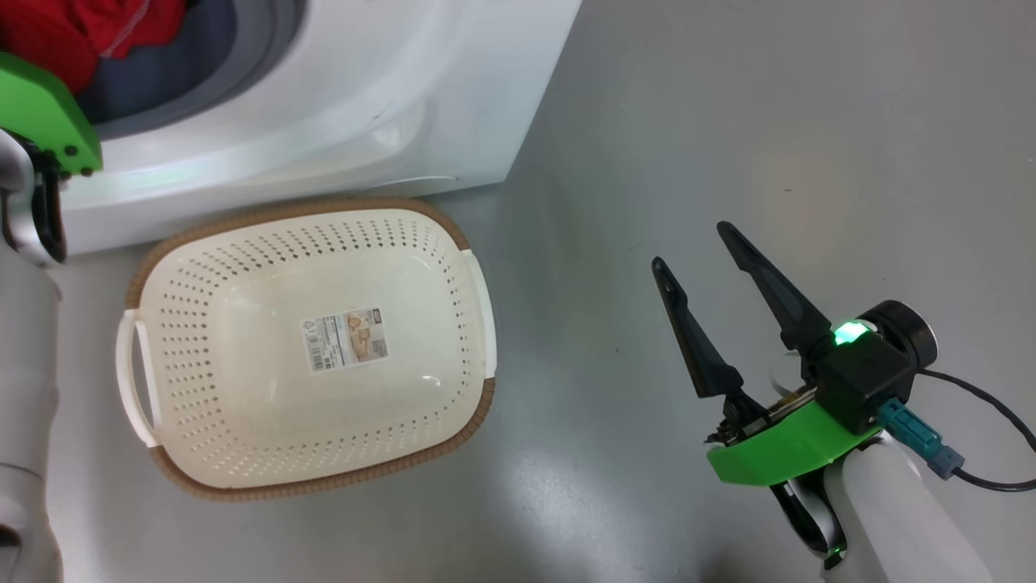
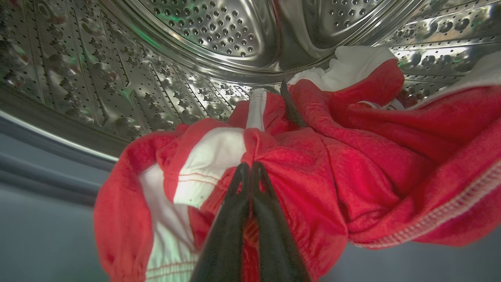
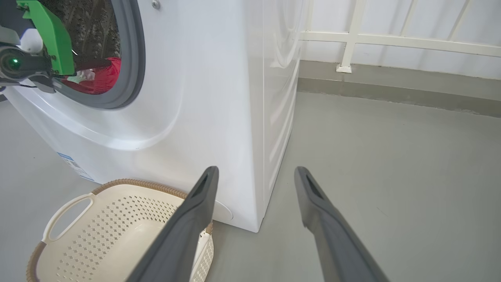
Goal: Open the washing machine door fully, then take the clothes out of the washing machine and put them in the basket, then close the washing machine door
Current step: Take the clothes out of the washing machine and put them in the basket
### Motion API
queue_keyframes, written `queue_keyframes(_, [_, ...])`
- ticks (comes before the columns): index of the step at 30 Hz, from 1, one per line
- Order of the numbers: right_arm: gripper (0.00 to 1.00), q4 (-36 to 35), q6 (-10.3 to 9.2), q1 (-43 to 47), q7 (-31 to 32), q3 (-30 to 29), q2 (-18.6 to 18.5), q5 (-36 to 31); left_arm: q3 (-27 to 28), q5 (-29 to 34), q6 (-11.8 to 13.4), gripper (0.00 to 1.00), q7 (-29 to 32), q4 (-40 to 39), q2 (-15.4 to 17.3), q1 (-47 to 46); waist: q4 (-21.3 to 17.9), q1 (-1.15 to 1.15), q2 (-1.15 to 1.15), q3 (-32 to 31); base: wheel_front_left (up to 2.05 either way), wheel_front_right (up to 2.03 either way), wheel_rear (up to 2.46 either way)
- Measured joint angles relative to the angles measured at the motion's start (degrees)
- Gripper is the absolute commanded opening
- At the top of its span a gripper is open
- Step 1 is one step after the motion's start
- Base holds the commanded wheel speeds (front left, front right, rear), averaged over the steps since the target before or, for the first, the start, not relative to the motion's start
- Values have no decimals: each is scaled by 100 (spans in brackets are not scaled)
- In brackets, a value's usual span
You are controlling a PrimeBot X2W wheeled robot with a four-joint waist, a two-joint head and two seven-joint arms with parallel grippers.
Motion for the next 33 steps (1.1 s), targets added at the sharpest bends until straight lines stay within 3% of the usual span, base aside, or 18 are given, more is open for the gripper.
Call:
queue_keyframes(10, [100, 26, 0, -57, 0, 7, -16, 0, 58, -164, -269, 0, -708, -260, -58, 275, 102, 0, 0, -230, 0, 0, 0])
queue_keyframes(19, [100, 98, 0, -38, 0, 36, -16, 31, 147, -237, -379, 0, -808, -800, -47, 847, 139, 0, 0, -521, 0, 0, 0])
queue_keyframes(33, [100, 209, 0, 192, 0, 71, -13, 63, 608, -360, -330, 0, -810, -2967, -58, 2375, 139, 0, 0, -1198, 0, 0, 0])
